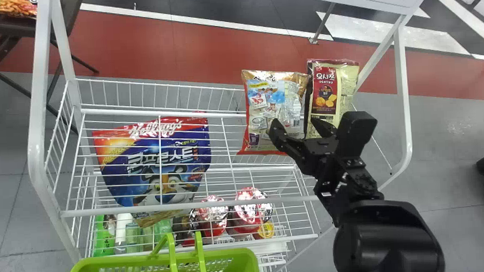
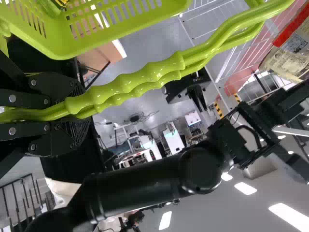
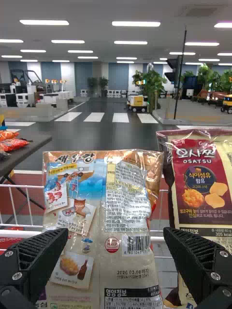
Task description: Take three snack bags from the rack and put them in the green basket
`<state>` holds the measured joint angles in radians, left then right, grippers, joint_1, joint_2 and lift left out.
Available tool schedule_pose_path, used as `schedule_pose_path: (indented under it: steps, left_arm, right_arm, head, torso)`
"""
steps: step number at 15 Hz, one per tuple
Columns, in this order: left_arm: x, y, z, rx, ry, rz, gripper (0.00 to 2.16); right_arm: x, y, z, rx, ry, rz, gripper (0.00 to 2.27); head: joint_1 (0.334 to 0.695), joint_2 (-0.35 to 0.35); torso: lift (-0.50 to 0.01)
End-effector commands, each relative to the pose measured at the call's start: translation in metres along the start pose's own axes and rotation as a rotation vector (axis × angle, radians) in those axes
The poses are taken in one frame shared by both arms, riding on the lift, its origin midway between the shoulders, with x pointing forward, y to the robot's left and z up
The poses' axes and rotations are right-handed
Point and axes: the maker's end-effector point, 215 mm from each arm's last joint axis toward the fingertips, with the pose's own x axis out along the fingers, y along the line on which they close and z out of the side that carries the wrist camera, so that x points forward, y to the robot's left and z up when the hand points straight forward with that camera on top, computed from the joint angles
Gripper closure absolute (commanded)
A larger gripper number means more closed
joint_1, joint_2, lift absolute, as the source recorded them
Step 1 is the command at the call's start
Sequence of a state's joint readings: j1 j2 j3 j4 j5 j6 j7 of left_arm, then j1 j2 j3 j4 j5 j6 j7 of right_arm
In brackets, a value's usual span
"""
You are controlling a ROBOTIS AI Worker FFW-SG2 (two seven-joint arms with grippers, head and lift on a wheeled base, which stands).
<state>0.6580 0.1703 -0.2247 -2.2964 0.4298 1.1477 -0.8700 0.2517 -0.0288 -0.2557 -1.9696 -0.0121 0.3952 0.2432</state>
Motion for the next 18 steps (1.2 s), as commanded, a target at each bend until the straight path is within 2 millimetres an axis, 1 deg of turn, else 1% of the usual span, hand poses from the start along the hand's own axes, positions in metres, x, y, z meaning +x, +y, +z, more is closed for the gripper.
schedule_pose_path:
  steps: [1,2,3,4,5,6,7,9,10,11,13,14,15,16,17,18]
  left_arm:
    - [0.002,-0.001,-0.002,0.0,0.005,-0.003,2.11]
    - [0.002,-0.001,-0.004,-0.002,0.01,-0.002,2.11]
    - [0.003,-0.001,-0.004,0.001,0.012,-0.002,2.11]
    - [0.005,-0.003,-0.006,0.0,0.018,-0.005,2.12]
    - [0.006,-0.003,-0.007,0.001,0.02,-0.005,2.11]
    - [0.006,-0.003,-0.007,0.003,0.019,-0.004,2.11]
    - [0.006,-0.004,-0.008,-0.001,0.021,-0.007,2.11]
    - [0.006,-0.007,-0.007,0.005,0.021,-0.009,2.11]
    - [0.007,-0.008,-0.008,0.007,0.022,-0.01,2.11]
    - [0.008,-0.009,-0.009,0.009,0.026,-0.012,2.12]
    - [0.008,-0.009,-0.01,0.009,0.028,-0.011,2.12]
    - [0.008,-0.008,-0.01,0.008,0.029,-0.009,2.11]
    - [0.008,-0.008,-0.011,0.006,0.03,-0.008,2.11]
    - [0.008,-0.008,-0.01,0.008,0.026,-0.008,2.12]
    - [0.008,-0.008,-0.01,0.008,0.027,-0.009,2.12]
    - [0.01,-0.009,-0.011,0.002,0.024,-0.01,2.11]
  right_arm:
    - [0.017,0.0,-0.002,-0.011,0.012,0.003,0.09]
    - [0.021,0.003,-0.005,-0.001,0.029,0.016,0.1]
    - [0.027,0.008,-0.008,0.014,0.053,0.043,0.23]
    - [0.028,0.012,-0.011,0.024,0.068,0.076,0.69]
    - [0.028,0.015,-0.013,0.027,0.075,0.088,1.33]
    - [0.025,0.019,-0.02,0.035,0.1,0.104,1.96]
    - [0.019,0.024,-0.02,0.036,0.096,0.13,2.12]
    - [0.004,0.024,-0.015,0.026,0.07,0.134,2.23]
    - [-0.007,0.021,-0.009,0.035,0.055,0.131,2.23]
    - [-0.023,0.019,0.0,0.041,0.035,0.136,2.24]
    - [-0.059,0.009,0.013,0.029,0.016,0.125,2.24]
    - [-0.084,0.006,0.022,0.012,0.006,0.125,2.24]
    - [-0.112,0.002,0.031,0.037,0.003,0.136,2.24]
    - [-0.136,0.002,0.031,0.069,0.037,0.165,2.24]
    - [-0.159,0.004,0.026,0.095,0.098,0.21,2.24]
    - [-0.176,0.009,0.014,0.141,0.175,0.255,2.24]
  head:
    - [0.695,-0.35]
    - [0.695,-0.35]
    - [0.695,-0.35]
    - [0.695,-0.35]
    - [0.695,-0.35]
    - [0.695,-0.35]
    - [0.695,-0.35]
    - [0.695,-0.35]
    - [0.695,-0.35]
    - [0.695,-0.35]
    - [0.695,-0.35]
    - [0.695,-0.35]
    - [0.695,-0.35]
    - [0.695,-0.35]
    - [0.695,-0.35]
    - [0.695,-0.35]
  torso:
    - [-0.006]
    - [-0.006]
    - [-0.006]
    - [-0.006]
    - [-0.006]
    - [-0.006]
    - [-0.006]
    - [-0.006]
    - [-0.006]
    - [-0.006]
    - [-0.006]
    - [-0.006]
    - [-0.006]
    - [-0.006]
    - [-0.006]
    - [-0.006]
